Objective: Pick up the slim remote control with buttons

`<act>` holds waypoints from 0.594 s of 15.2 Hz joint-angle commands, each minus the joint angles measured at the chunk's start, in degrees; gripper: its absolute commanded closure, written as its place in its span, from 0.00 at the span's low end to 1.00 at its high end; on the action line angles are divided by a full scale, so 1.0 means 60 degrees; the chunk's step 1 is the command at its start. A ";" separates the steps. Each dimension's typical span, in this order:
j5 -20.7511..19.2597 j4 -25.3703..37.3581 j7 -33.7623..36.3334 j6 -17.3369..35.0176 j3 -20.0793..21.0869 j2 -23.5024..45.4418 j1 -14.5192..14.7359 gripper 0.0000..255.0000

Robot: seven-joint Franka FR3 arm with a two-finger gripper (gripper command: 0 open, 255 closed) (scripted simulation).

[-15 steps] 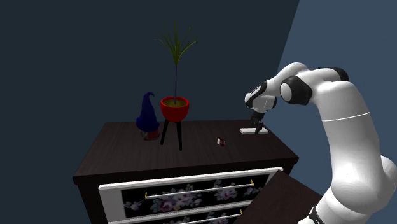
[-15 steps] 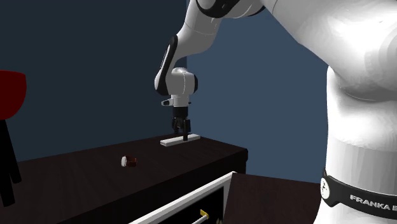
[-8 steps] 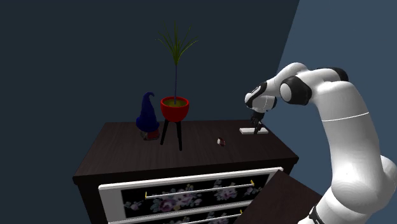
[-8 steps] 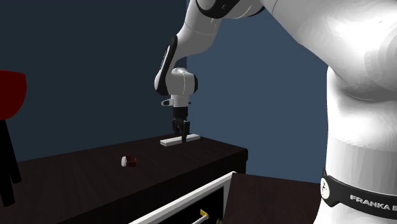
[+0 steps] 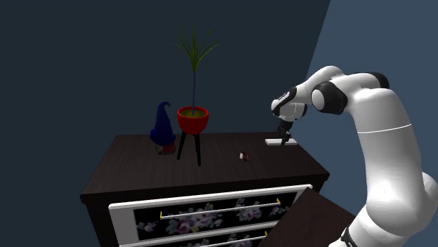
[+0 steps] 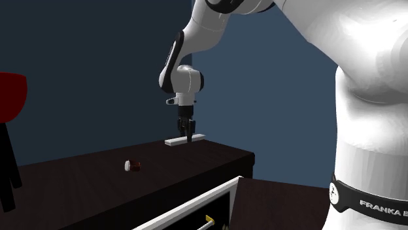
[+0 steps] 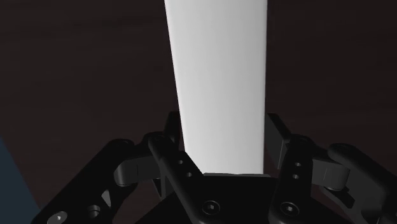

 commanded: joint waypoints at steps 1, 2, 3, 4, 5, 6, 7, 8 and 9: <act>-0.0100 0.0061 0.0071 -0.0193 -0.0075 -0.0146 0.0049 1.00; -0.0149 0.0073 0.0100 -0.0278 -0.0112 -0.0225 0.0075 1.00; -0.0198 0.0087 0.0129 -0.0363 -0.0149 -0.0303 0.0100 1.00; -0.0247 0.0103 0.0158 -0.0450 -0.0186 -0.0380 0.0124 1.00; -0.0296 0.0121 0.0188 -0.0537 -0.0221 -0.0456 0.0147 1.00; -0.0344 0.0142 0.0217 -0.0625 -0.0256 -0.0531 0.0170 1.00; -0.0392 0.0165 0.0246 -0.0714 -0.0290 -0.0604 0.0193 1.00; -0.0440 0.0190 0.0275 -0.0803 -0.0323 -0.0677 0.0214 1.00; -0.0488 0.0217 0.0304 -0.0894 -0.0355 -0.0748 0.0235 1.00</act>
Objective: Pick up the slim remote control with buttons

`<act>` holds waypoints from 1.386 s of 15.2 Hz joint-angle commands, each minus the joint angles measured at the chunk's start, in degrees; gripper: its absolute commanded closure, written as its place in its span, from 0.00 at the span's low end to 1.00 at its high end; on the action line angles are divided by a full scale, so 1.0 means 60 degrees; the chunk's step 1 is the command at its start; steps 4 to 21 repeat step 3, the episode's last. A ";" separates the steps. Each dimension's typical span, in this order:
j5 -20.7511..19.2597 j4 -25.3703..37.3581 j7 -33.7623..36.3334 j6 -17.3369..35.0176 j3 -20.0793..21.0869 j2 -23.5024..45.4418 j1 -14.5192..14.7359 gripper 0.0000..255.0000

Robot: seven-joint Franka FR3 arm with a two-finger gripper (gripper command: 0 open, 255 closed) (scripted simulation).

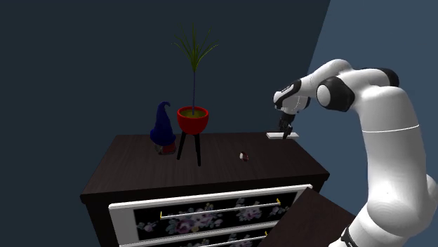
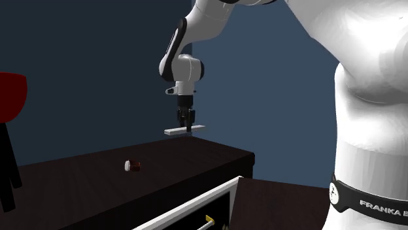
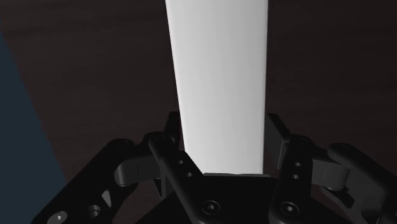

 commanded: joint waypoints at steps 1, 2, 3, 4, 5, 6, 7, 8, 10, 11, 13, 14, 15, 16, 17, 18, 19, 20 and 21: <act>-0.0103 0.0017 0.0062 -0.0168 -0.0071 -0.0170 0.0058 1.00; -0.0110 0.0019 0.0067 -0.0181 -0.0076 -0.0181 0.0061 1.00; -0.0110 0.0021 0.0067 -0.0182 -0.0076 -0.0180 0.0061 1.00; -0.0110 0.0021 0.0067 -0.0182 -0.0076 -0.0180 0.0061 1.00; -0.0110 0.0021 0.0067 -0.0182 -0.0076 -0.0180 0.0061 1.00; -0.0110 0.0021 0.0067 -0.0182 -0.0076 -0.0180 0.0061 1.00; -0.0110 0.0021 0.0067 -0.0182 -0.0076 -0.0180 0.0061 1.00; -0.0110 0.0021 0.0067 -0.0182 -0.0076 -0.0180 0.0061 1.00; -0.0110 0.0021 0.0067 -0.0182 -0.0076 -0.0180 0.0061 1.00; -0.0110 0.0021 0.0067 -0.0182 -0.0076 -0.0180 0.0061 1.00; -0.0110 0.0021 0.0067 -0.0182 -0.0076 -0.0180 0.0061 1.00; -0.0110 0.0021 0.0067 -0.0182 -0.0076 -0.0180 0.0061 1.00; -0.0110 0.0021 0.0067 -0.0182 -0.0076 -0.0180 0.0061 1.00; -0.0110 0.0021 0.0067 -0.0182 -0.0076 -0.0180 0.0061 1.00; -0.0110 0.0021 0.0067 -0.0182 -0.0076 -0.0180 0.0061 1.00; -0.0110 0.0021 0.0067 -0.0182 -0.0076 -0.0180 0.0061 1.00; -0.0110 0.0021 0.0067 -0.0182 -0.0076 -0.0180 0.0061 1.00; -0.0110 0.0021 0.0067 -0.0182 -0.0076 -0.0180 0.0061 1.00; -0.0110 0.0021 0.0067 -0.0182 -0.0076 -0.0180 0.0061 1.00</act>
